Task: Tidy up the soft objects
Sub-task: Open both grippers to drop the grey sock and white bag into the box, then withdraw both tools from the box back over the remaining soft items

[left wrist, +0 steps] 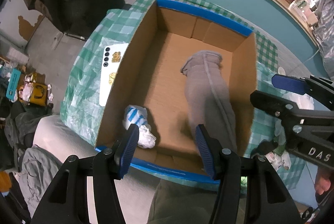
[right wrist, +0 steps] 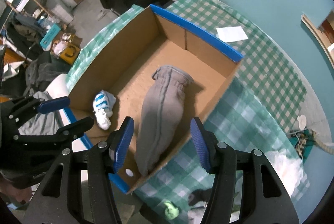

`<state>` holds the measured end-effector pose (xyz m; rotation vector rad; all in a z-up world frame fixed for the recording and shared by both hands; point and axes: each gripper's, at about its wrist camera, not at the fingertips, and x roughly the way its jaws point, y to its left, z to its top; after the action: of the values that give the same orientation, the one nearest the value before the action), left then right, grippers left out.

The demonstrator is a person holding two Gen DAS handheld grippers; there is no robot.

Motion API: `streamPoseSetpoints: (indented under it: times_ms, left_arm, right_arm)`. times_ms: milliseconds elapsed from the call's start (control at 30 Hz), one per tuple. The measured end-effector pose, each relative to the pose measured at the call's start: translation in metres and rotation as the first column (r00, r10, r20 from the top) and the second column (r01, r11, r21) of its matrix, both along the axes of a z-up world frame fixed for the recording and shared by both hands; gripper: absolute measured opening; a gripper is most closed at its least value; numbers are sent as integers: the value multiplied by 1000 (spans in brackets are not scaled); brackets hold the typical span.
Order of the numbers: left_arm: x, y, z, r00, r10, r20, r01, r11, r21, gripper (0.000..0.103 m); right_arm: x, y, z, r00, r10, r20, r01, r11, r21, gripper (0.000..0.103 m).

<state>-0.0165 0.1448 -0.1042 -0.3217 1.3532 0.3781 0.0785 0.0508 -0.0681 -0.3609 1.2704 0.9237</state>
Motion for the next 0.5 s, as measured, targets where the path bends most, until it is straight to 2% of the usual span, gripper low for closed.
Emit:
streamPoseSetpoints:
  times_ms: [500]
  left_arm:
    - [3, -50, 23, 992, -127, 27, 126, 992, 22, 58]
  right_arm:
    - [0, -67, 23, 990, -138, 20, 138, 990, 24, 57]
